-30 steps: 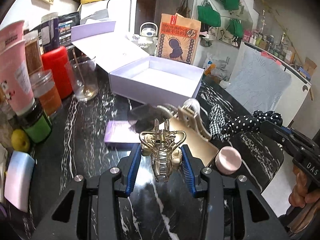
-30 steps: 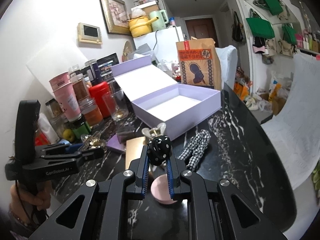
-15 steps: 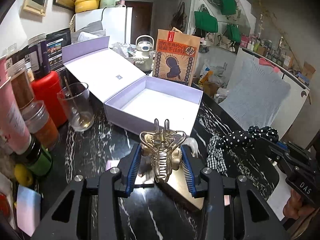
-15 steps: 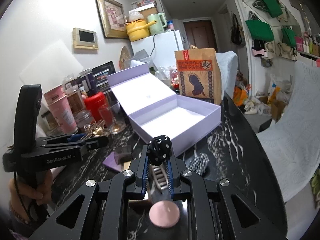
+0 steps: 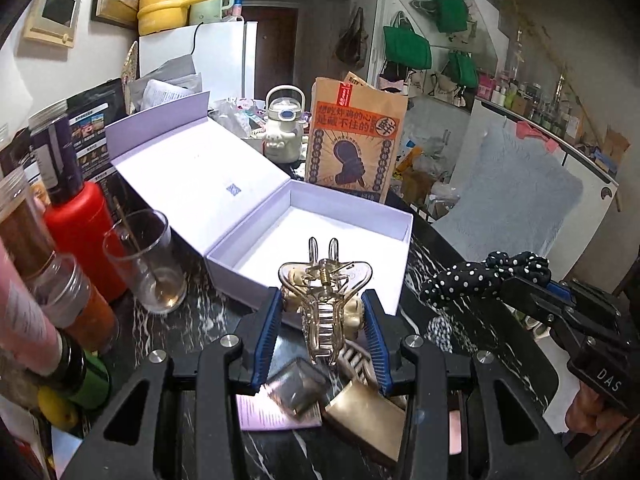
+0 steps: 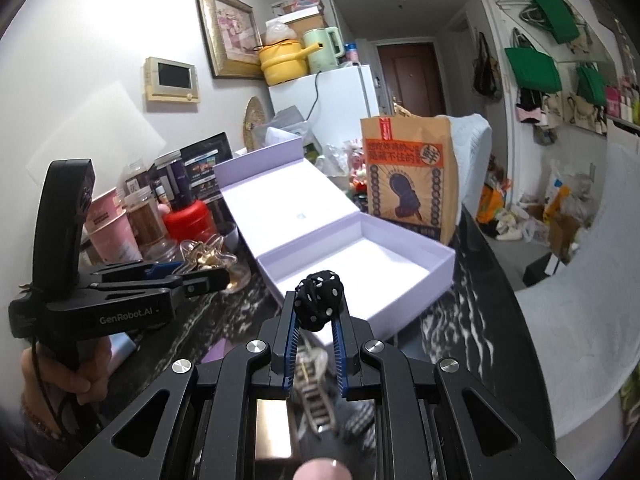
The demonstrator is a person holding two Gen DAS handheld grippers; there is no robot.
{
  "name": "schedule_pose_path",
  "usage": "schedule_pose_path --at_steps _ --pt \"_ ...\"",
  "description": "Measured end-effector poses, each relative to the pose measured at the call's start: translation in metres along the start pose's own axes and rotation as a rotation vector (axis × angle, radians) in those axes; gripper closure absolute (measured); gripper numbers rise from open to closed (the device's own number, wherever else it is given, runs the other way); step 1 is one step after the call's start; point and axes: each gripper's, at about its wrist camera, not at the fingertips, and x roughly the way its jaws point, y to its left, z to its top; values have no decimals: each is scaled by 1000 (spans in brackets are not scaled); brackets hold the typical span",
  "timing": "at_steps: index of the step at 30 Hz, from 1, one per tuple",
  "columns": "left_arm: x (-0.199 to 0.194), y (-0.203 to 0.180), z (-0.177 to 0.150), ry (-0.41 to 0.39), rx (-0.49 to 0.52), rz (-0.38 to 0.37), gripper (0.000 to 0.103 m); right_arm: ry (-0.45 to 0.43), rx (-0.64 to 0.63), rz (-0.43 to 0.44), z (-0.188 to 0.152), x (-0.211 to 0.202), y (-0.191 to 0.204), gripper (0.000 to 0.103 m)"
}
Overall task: Organize rigid objects
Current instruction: 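Carry the claw clip and polka-dot scrunchie with both tools into the lavender box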
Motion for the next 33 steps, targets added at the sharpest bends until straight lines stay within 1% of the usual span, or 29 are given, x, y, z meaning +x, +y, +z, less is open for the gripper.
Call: schedule_pose_path --at_steps 10,19,23,25,28,33 --pt "25 11 42 -19 19 4 63 -9 -43 20 38 34 -7 87" --pt "49 15 78 -44 44 0 63 -13 -68 13 69 62 -18 87" --pt "62 18 92 -39 47 9 63 -11 -71 3 82 76 -25 87" --pt "69 20 98 -41 44 -1 63 -11 -69 1 89 84 -30 87" --pt "77 23 107 -55 32 0 63 -9 -58 -29 99 94 -35 87" --pt "89 28 116 -55 8 30 63 -23 -44 -62 114 108 -41 87"
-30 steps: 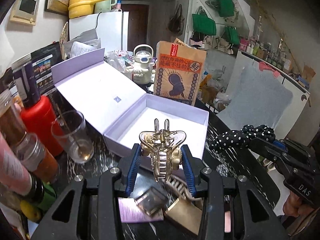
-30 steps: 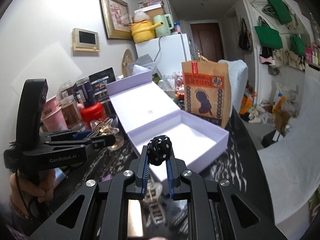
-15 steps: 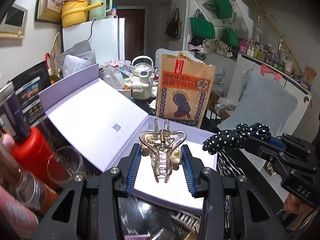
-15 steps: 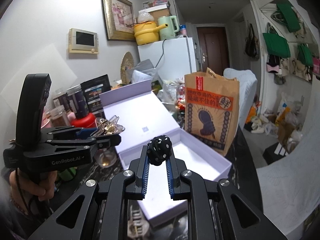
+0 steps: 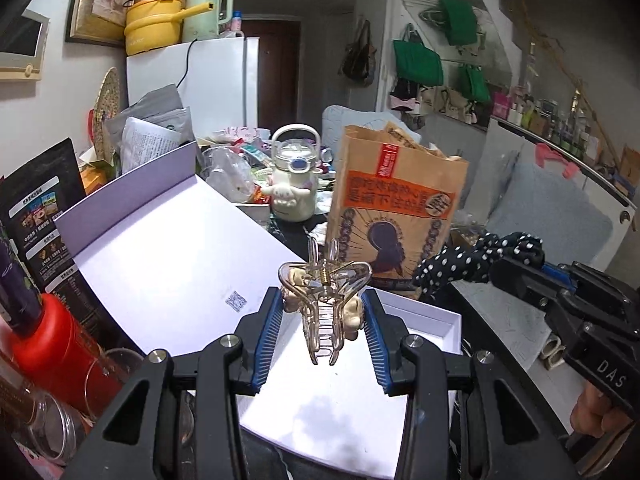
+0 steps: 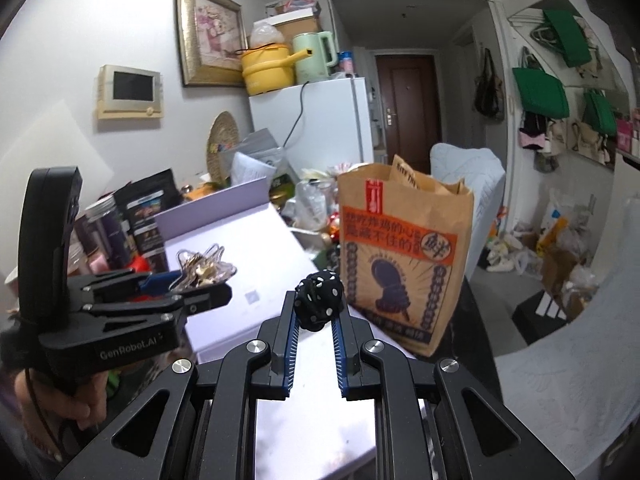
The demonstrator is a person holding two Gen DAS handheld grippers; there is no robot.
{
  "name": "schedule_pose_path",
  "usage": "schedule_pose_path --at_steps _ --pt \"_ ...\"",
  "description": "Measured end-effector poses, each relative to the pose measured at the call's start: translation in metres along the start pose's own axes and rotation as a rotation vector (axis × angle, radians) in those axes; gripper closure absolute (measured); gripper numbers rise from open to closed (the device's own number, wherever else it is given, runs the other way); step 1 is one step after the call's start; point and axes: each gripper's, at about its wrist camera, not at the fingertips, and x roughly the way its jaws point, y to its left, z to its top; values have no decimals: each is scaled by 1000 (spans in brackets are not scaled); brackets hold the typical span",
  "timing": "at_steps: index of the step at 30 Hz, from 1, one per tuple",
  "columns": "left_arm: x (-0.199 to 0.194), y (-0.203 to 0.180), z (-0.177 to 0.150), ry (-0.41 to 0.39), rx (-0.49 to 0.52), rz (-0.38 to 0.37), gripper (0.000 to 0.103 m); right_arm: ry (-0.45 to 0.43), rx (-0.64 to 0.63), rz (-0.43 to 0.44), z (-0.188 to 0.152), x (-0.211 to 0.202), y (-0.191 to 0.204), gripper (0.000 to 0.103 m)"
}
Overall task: Organize rigid objects
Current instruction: 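Carry the claw clip and polka-dot scrunchie with both tools into the lavender box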
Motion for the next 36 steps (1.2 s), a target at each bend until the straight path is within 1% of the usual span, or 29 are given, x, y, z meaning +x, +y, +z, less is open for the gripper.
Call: schedule_pose_path --at_steps 6,9,16,17,20,23,36 --pt "21 7 2 29 -23 34 63 26 24 -20 2 22 -4 87" --pt "33 8 -2 53 -23 33 63 45 46 -20 -2 32 -9 87" --pt "62 2 -12 124 6 43 63 101 72 -28 -21 55 -19 87" --pt "65 1 -13 135 10 43 63 126 72 -26 -27 60 -20 87" --pt "75 -1 -16 162 22 43 63 159 85 -25 -38 68 -25 87" --pt "85 -1 -19 192 23 30 63 190 90 -25 -44 75 -31 87" --pt "123 -4 -39 325 37 44 63 289 97 -32 -67 100 -36 87"
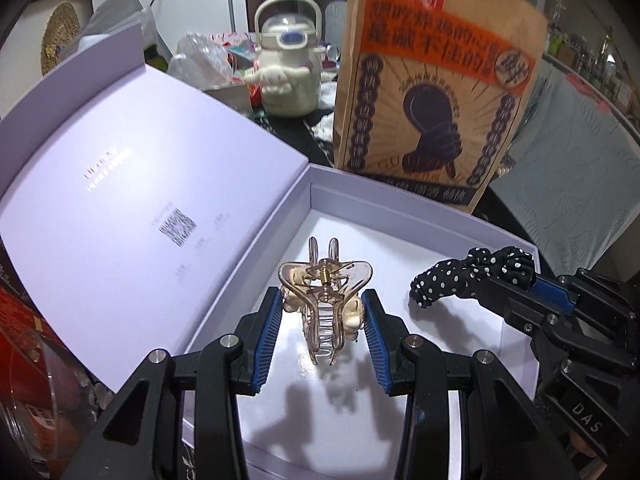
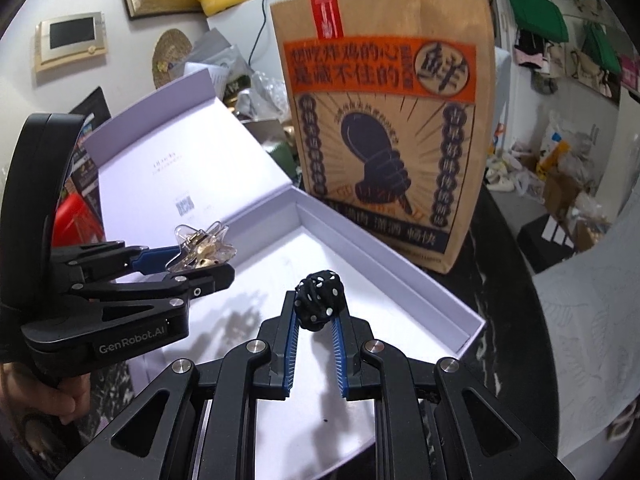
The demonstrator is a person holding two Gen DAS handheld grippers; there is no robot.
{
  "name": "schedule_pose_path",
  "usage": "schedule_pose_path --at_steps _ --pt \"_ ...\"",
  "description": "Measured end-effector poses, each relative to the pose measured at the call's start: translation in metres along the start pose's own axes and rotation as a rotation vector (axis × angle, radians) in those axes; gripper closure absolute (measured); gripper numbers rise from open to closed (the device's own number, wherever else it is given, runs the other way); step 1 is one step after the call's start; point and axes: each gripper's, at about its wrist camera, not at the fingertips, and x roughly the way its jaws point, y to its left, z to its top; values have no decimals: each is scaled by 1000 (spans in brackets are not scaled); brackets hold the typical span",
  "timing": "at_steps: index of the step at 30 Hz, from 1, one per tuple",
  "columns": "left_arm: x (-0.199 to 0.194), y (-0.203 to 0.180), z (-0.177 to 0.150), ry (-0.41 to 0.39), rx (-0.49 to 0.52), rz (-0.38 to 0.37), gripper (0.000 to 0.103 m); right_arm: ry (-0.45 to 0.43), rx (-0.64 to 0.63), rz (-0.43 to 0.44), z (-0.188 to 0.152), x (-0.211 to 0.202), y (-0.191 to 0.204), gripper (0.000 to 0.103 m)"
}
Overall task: Organize rigid objects
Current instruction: 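Carry the claw clip and polka-dot scrunchie with both tools into the lavender box, then open both tools to release the clip and scrunchie inside the box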
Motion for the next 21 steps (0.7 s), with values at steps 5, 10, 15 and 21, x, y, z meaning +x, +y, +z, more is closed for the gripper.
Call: schedule_pose_path --at_steps 5,10,15,21 --pt "7 0 -1 24 -7 11 63 11 -4 -9 -5 7 -1 87" --pt "15 -1 0 46 -17 8 63 22 -5 -14 -8 12 0 85" --pt "15 -1 3 58 -46 -23 63 27 -9 -38 -8 12 1 83" --pt "8 -3 2 90 -77 -16 63 20 -8 -68 -7 4 -1 62"
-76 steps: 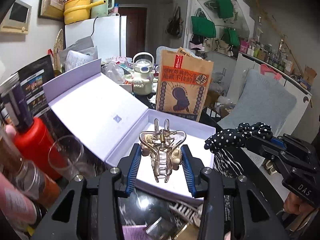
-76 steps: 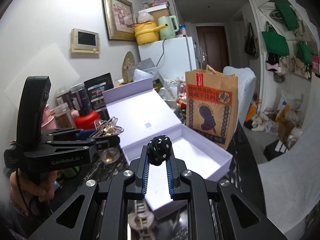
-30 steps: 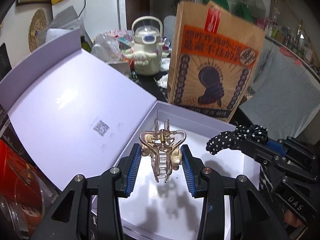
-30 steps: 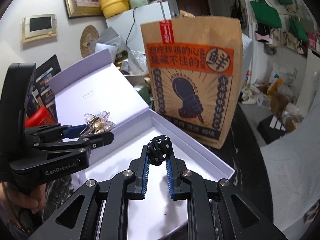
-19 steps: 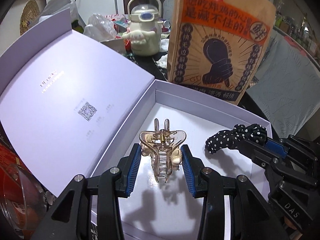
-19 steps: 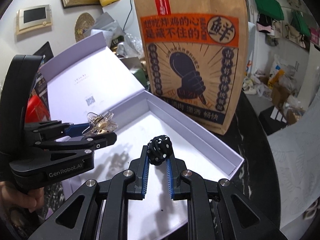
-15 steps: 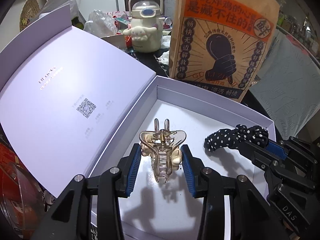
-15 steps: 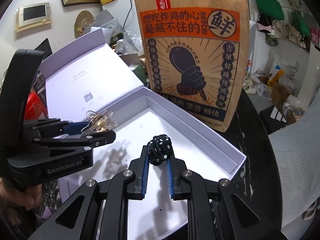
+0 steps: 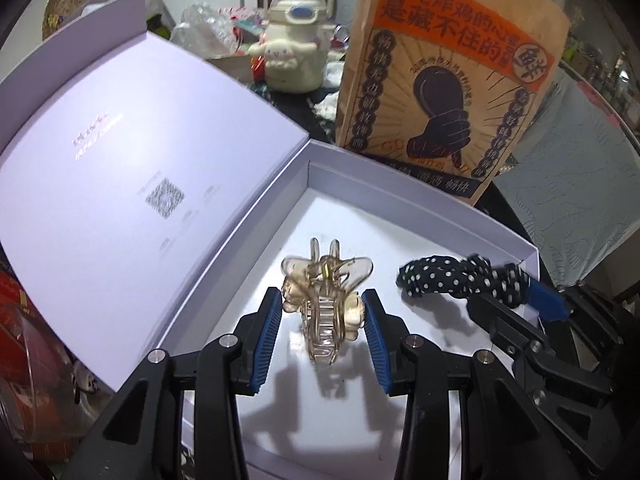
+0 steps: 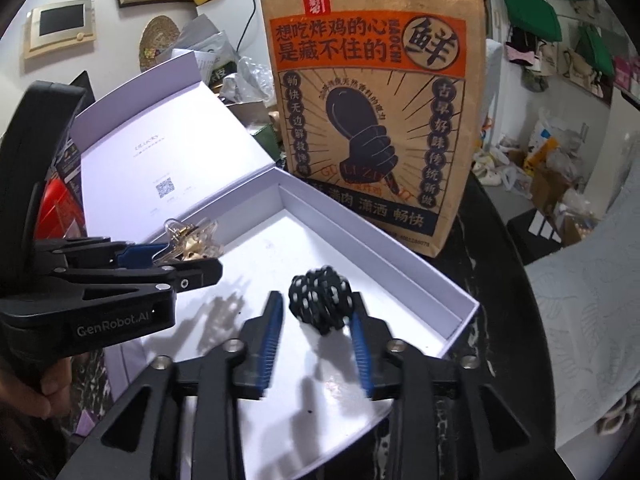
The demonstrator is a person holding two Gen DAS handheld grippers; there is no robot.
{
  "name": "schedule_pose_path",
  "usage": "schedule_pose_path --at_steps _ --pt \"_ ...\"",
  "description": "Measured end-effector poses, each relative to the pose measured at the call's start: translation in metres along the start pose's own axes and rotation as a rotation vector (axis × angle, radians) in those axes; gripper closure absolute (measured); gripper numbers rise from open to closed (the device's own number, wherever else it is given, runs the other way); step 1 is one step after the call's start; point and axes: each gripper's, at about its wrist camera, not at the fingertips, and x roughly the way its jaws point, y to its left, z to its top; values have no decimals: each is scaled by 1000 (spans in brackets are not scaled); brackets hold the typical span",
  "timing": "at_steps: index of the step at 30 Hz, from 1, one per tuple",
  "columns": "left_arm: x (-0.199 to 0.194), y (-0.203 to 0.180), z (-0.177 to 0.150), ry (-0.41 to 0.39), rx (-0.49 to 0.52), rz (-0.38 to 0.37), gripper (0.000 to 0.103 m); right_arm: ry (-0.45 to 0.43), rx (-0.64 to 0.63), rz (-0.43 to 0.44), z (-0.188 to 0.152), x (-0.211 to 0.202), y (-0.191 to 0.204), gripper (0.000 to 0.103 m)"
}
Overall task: Organize rigid objects
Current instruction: 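Open both tools to release the clip and scrunchie inside the box, then withdraw both tools from the box toward the gingham scrunchie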
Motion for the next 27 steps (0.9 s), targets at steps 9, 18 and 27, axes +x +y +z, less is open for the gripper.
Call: schedule_pose_path --at_steps 9,18,27 --pt "-14 -1 -1 -23 -4 40 16 -45 -8 -87 3 -19 1 38" --pt "-32 -4 -9 -53 3 61 16 -52 -28 -108 3 -28 6 37" --pt "-58 -3 -17 -92 15 70 9 -62 -22 -154 1 -47 12 24"
